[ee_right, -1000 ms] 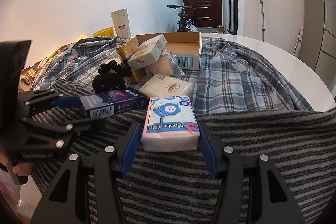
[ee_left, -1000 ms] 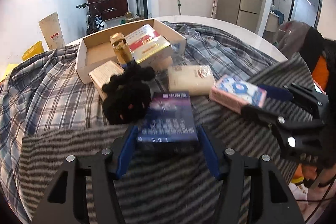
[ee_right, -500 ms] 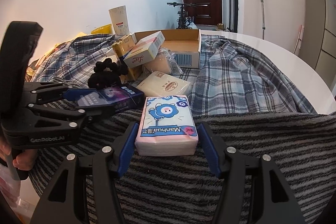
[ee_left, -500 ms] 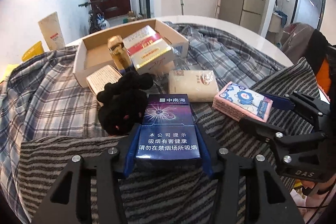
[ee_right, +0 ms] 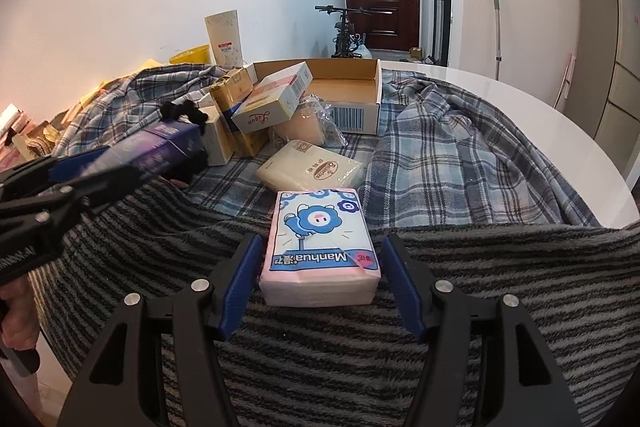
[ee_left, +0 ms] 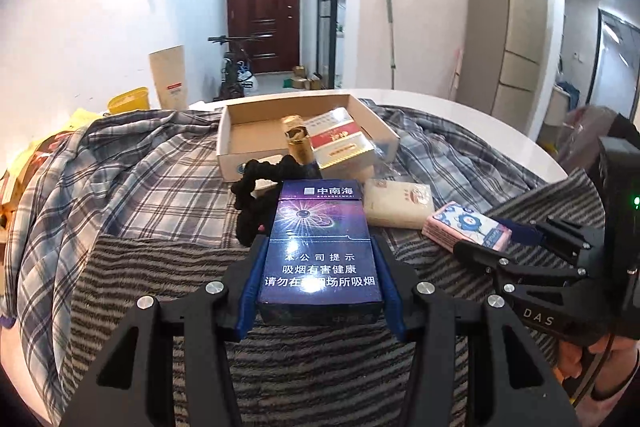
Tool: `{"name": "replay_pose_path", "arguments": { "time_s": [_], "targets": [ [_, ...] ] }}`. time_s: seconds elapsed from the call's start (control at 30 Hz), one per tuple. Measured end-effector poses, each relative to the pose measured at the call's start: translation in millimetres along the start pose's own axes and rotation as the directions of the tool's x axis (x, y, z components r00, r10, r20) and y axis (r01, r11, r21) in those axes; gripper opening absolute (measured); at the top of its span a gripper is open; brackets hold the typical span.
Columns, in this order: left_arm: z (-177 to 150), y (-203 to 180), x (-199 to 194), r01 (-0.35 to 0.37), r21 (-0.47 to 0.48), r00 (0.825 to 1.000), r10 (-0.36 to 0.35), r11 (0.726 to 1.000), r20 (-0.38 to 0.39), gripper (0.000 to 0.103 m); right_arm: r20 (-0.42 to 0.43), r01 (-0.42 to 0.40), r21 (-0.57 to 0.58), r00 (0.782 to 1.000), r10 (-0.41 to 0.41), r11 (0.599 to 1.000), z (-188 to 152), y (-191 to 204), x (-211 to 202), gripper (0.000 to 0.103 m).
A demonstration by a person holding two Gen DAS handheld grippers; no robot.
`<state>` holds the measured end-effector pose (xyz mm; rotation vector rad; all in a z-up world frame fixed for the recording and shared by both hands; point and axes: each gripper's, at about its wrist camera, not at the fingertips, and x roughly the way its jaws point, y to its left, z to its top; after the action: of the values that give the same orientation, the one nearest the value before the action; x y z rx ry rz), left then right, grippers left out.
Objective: Organize objects
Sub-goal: 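Lift both packs and carry them over the open cardboard box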
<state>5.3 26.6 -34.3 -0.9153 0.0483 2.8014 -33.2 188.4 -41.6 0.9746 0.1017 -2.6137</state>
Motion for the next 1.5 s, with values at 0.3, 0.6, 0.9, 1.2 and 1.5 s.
{"name": "replay_pose_path", "arguments": {
  "time_s": [0.3, 0.6, 0.9, 1.2, 1.5],
  "targets": [
    [8, 6, -20, -0.061, -0.015, 0.996, 0.062, 0.998, 0.069, 0.052, 0.042, 0.001, 0.000, 0.999, -0.001, 1.000, 10, -2, -14, 0.049],
    [39, 16, -40, -0.106, -0.065, 0.983, 0.115, 0.992, 0.144, 0.052, 0.177, 0.036, -0.037, 0.984, -0.029, 0.999, 45, 4, -43, 0.049],
    [86, 17, -87, -0.148, -0.084, 0.927, 0.168, 0.985, 0.334, 0.052, 0.388, 0.080, -0.047, 0.920, -0.056, 0.996, 96, 5, -90, 0.049],
    [119, 14, -94, -0.133, -0.077, 0.913, 0.153, 0.988, 0.378, 0.053, 0.492, 0.106, -0.049, 0.868, -0.068, 0.993, 131, 14, -111, 0.049],
    [194, 21, -56, -0.216, -0.084, 0.879, 0.231, 0.973, 0.418, 0.053, 0.567, 0.088, 0.013, 0.820, -0.080, 0.996, 212, 15, -92, 0.049]
  ]
}}
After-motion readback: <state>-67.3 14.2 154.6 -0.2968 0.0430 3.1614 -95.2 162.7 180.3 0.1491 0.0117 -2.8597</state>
